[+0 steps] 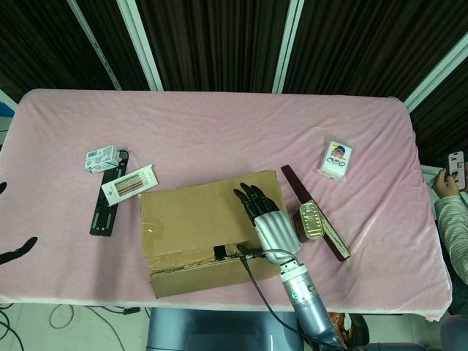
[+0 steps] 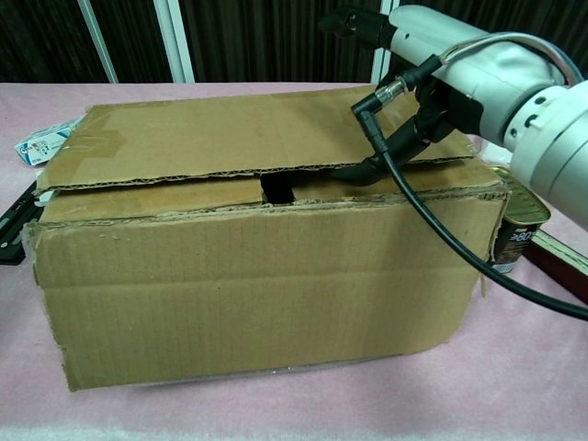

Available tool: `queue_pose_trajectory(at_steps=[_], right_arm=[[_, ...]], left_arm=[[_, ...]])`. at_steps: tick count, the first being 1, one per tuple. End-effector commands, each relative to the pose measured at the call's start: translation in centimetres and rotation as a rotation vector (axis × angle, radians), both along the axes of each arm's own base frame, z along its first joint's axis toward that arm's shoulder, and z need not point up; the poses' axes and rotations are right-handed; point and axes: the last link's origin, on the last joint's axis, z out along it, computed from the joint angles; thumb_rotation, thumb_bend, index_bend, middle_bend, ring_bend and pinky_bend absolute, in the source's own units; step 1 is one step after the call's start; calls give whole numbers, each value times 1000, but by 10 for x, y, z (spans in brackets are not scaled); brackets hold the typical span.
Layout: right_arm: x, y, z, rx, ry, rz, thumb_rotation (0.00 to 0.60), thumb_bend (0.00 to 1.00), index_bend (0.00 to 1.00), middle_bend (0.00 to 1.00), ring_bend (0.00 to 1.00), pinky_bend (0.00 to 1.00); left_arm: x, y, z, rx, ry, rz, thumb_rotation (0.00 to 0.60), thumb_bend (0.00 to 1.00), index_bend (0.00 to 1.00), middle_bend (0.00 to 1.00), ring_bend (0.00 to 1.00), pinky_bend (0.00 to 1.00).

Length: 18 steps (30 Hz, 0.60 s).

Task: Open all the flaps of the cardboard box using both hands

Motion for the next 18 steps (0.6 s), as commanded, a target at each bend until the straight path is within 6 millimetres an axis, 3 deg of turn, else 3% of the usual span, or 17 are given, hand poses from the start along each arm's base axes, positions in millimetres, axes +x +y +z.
queue_pose_trajectory(at_steps=[1,12,18], right_arm=[[4,-1,3,-30,-36,15,600,170,0,0,0,223],[16,-10,17,-103,-91,45,600,177,0,0,0,222],[30,-27,28,-145,-110,44,600,178,0,0,0,222]], left_arm=[[-1,0,0,-2,-4,4,600,118,0,0,17,96],[-3,1,-1,-3,-8,5,600,118,0,0,17,96],[-5,2,-1,-4,-10,13,600,118,0,0,17,96]])
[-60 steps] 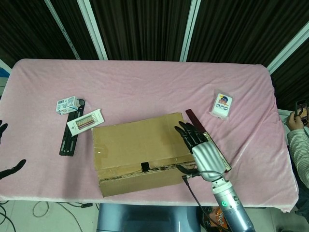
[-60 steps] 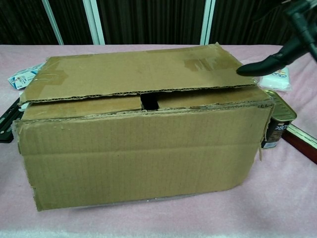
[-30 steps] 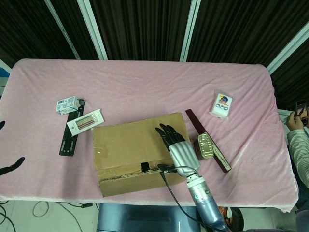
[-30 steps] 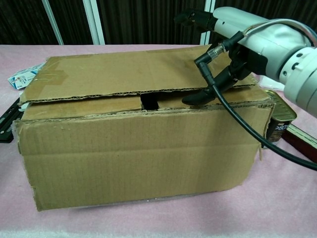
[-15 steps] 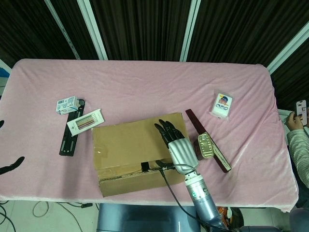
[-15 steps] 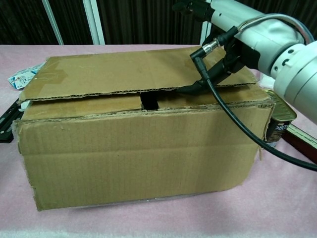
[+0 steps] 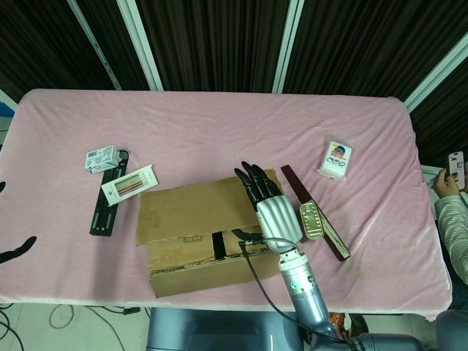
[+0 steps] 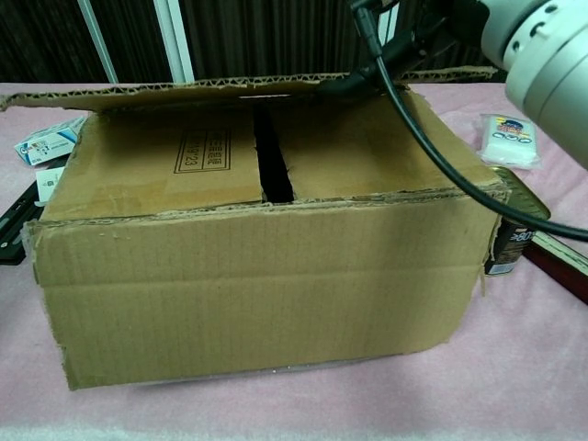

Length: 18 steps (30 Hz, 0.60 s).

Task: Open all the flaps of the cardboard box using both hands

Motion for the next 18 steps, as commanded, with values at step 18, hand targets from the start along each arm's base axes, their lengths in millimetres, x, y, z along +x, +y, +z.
queue_pose_trajectory(at_steps=[18], right_arm=[[59,-72,45,-178,-36,-25,600,177,0,0,0,222]], left_arm=[[-4,2,-1,-9,-21,17,600,118,0,0,17,96]])
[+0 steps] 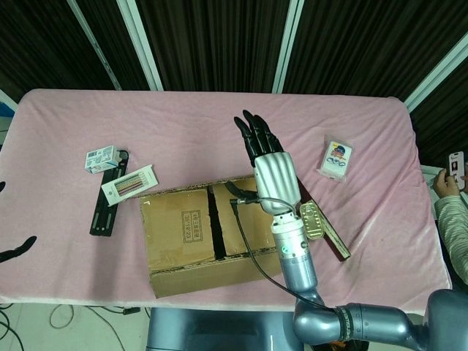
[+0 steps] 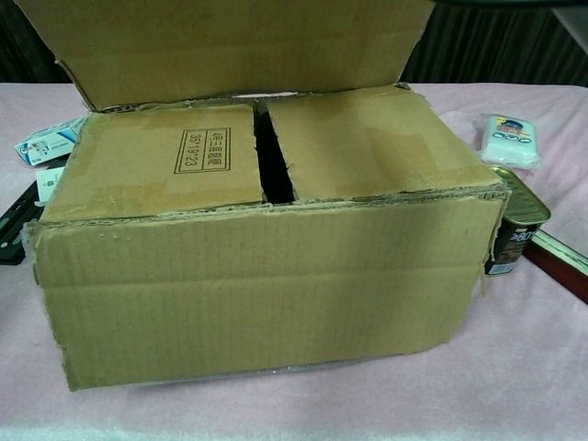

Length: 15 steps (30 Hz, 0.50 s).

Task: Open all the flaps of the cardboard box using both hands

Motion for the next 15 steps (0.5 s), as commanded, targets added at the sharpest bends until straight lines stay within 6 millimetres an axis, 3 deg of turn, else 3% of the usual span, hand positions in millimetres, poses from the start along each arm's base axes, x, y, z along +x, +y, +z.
queue_pose_trajectory(at_steps=[1,9,15], right_arm=[[9,-18,2,-11,16,-28,600,177,0,0,0,223],[11,-54,-1,-17,63,-108,600,177,0,0,0,223],[12,-63,-6,-9,87,-127,600,176,0,0,0,222]], left_arm=[[0,0,0,-1,-3,2,600,118,0,0,17,96],[-1,1,2,2,-15,4,600,118,0,0,17,95],[-2,1,0,-7,-19,12,600,118,0,0,17,95]])
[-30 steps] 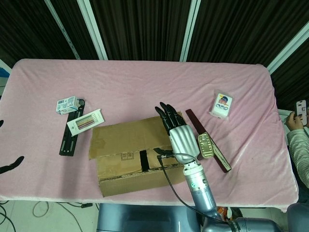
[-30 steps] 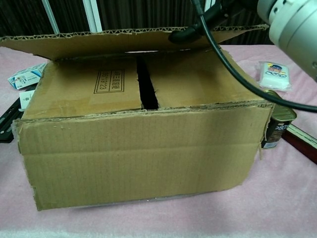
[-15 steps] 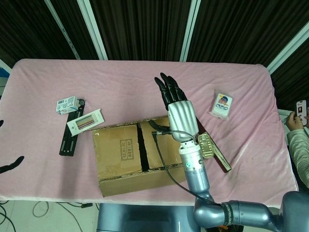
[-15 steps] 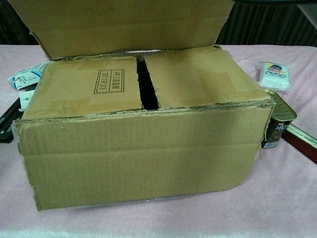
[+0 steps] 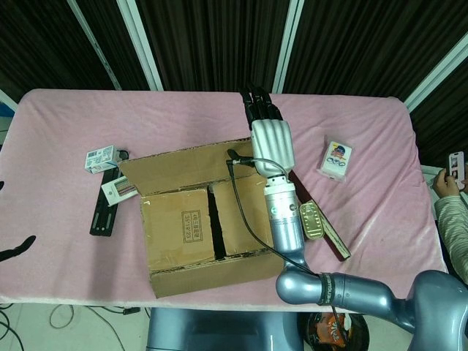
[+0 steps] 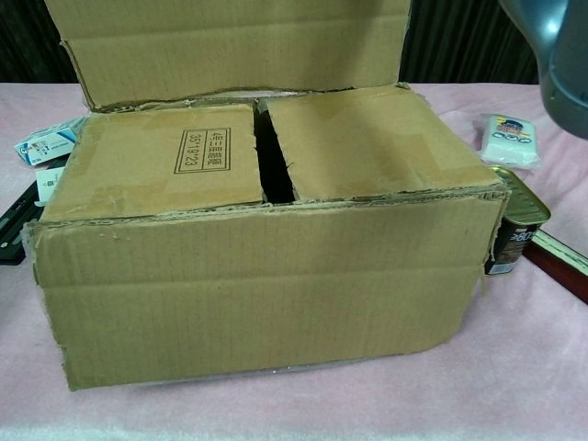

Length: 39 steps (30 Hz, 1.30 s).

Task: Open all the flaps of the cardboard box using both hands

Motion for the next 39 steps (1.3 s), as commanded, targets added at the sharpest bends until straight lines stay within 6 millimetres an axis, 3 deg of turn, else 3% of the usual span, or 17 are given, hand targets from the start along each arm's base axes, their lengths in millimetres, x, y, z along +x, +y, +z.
queue_pose_trajectory(at_steps=[1,10,18,26,34,39], right_arm=[[0,-2,-1,1,8,-4,600,177,0,0,0,223],[-17,1,1,-4,15,-19,600,176,0,0,0,223],[-47,13,13,-9,28,-40,600,177,0,0,0,223],[-110,40,34,-4,110,-109,600,176,0,0,0,222],[-189,87,60,-13,206,-201,600,176,0,0,0,222],[-225,115,70,-1,272,-232,600,177,0,0,0,222]], left_arm=[[0,0,0,-2,-3,1,600,118,0,0,17,96],[1,0,-1,-3,4,-2,600,118,0,0,17,95],[4,-1,-2,-4,17,-8,600,118,0,0,17,96],[6,-1,-3,-20,44,-11,600,118,0,0,17,96],[12,1,-3,-29,82,-25,600,118,0,0,17,96],[16,3,-4,-34,103,-32,600,118,0,0,17,96]])
